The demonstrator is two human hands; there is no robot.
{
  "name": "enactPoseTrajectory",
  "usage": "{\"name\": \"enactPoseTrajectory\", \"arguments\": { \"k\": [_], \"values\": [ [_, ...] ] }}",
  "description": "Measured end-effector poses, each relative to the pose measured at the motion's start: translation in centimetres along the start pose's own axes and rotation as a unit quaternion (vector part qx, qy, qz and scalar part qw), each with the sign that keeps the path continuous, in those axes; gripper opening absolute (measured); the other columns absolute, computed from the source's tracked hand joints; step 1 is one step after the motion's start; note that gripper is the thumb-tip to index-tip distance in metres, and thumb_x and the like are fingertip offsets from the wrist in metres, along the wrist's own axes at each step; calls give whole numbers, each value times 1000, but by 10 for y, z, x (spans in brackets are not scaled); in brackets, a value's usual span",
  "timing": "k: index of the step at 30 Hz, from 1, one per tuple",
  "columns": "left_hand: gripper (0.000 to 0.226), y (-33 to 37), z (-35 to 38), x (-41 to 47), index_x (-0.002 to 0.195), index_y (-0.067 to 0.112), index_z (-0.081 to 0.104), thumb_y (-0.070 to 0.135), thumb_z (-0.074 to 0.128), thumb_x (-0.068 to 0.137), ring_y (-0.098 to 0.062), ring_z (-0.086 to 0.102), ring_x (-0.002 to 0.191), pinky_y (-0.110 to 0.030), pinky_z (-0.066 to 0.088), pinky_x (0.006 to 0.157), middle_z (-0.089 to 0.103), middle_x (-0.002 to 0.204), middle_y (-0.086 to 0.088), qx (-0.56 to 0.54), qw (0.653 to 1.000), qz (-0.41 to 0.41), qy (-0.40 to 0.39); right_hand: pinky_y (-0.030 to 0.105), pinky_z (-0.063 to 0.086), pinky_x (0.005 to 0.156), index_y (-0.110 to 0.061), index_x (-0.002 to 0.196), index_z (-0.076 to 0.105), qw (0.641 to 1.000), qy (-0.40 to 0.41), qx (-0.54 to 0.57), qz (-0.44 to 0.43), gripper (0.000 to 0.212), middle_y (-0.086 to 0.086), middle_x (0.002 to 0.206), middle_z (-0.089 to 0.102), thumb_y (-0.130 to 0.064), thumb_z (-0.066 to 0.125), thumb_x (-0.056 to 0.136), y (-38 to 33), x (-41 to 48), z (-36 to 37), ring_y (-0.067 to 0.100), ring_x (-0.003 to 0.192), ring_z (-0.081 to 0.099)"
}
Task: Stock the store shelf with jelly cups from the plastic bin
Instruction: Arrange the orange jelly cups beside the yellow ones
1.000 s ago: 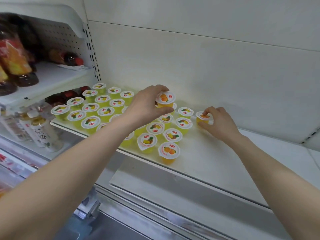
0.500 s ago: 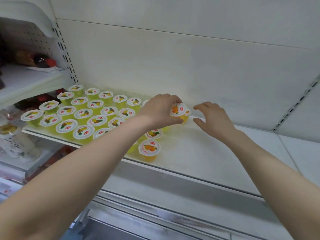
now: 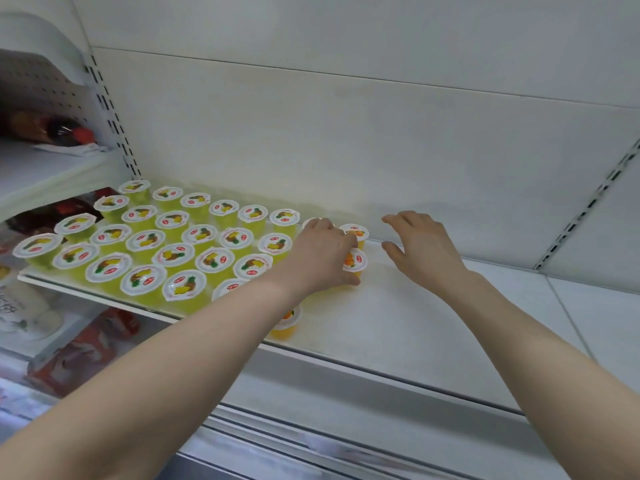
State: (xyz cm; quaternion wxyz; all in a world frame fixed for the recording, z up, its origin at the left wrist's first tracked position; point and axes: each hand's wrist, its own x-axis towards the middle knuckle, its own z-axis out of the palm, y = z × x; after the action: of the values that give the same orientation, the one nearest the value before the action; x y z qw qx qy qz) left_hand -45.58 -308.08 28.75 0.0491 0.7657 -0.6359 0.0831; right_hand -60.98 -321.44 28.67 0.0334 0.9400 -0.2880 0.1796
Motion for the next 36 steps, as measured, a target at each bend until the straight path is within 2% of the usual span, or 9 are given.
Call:
{"name": "enactPoseTrajectory", "arguments": {
  "k": [7, 11, 16, 22, 26, 31, 34, 36],
  "values": [
    [74, -4, -10, -7, 133, 26, 51, 71, 58, 75, -27, 47, 121, -41, 29, 107, 62, 122, -2, 2, 1000, -3, 2, 44, 39, 95, -15, 137, 51, 1000, 5, -3, 0, 46, 10, 131, 56, -29, 59, 94, -9, 4, -10, 34, 118, 51],
    [60, -23, -29, -23, 130, 23, 56, 64, 53, 86, -26, 49, 117, -37, 33, 104, 63, 119, -2, -44, 997, -11, 69, 45, 40, 96, -14, 137, 51, 999, 29, -7, -27, 46, 11, 131, 56, -29, 57, 94, -27, 10, -23, 35, 119, 51],
    [48, -71, -54, -62, 127, 18, 59, 50, 56, 91, -30, 51, 116, -39, 36, 101, 63, 119, -5, -42, 990, -24, 129, 46, 38, 96, -13, 137, 50, 995, 52, -7, -79, 45, 12, 130, 56, -30, 55, 96, -80, 20, -39, 36, 119, 50],
    [43, -144, -71, -145, 126, 18, 58, 43, 55, 92, -31, 52, 113, -42, 43, 96, 64, 118, -7, -11, 984, -74, 160, 47, 37, 98, -13, 138, 50, 990, 56, 17, -126, 47, 13, 130, 55, -35, 48, 97, -178, 22, -40, 37, 121, 48],
    [41, -202, -76, -216, 122, 14, 61, 39, 57, 91, -32, 55, 108, -42, 42, 96, 64, 113, -8, 11, 980, -91, 177, 46, 41, 95, -12, 135, 53, 984, 63, 42, -160, 51, 14, 127, 58, -40, 45, 93, -256, 20, -34, 37, 118, 52],
    [49, -272, -79, -315, 125, 17, 59, 48, 43, 91, -28, 54, 112, -41, 42, 98, 63, 117, -5, 10, 975, -159, 157, 48, 43, 97, -13, 135, 53, 971, 65, 70, -218, 50, 15, 127, 58, -40, 46, 94, -357, 15, -7, 38, 117, 52],
    [41, -311, -70, -385, 123, 14, 60, 39, 54, 91, -32, 55, 108, -42, 42, 95, 64, 114, -8, 14, 968, -195, 159, 50, 43, 99, -11, 135, 52, 961, 48, 91, -255, 52, 15, 128, 57, -41, 42, 94, -424, 7, 18, 39, 118, 51],
    [38, -334, -62, -433, 123, 12, 61, 32, 60, 91, -34, 55, 106, -39, 39, 93, 64, 113, -11, 18, 960, -227, 161, 49, 44, 95, -9, 133, 54, 954, 46, 108, -277, 50, 16, 126, 58, -37, 47, 92, -467, -1, 35, 39, 115, 52]
  ]
}}
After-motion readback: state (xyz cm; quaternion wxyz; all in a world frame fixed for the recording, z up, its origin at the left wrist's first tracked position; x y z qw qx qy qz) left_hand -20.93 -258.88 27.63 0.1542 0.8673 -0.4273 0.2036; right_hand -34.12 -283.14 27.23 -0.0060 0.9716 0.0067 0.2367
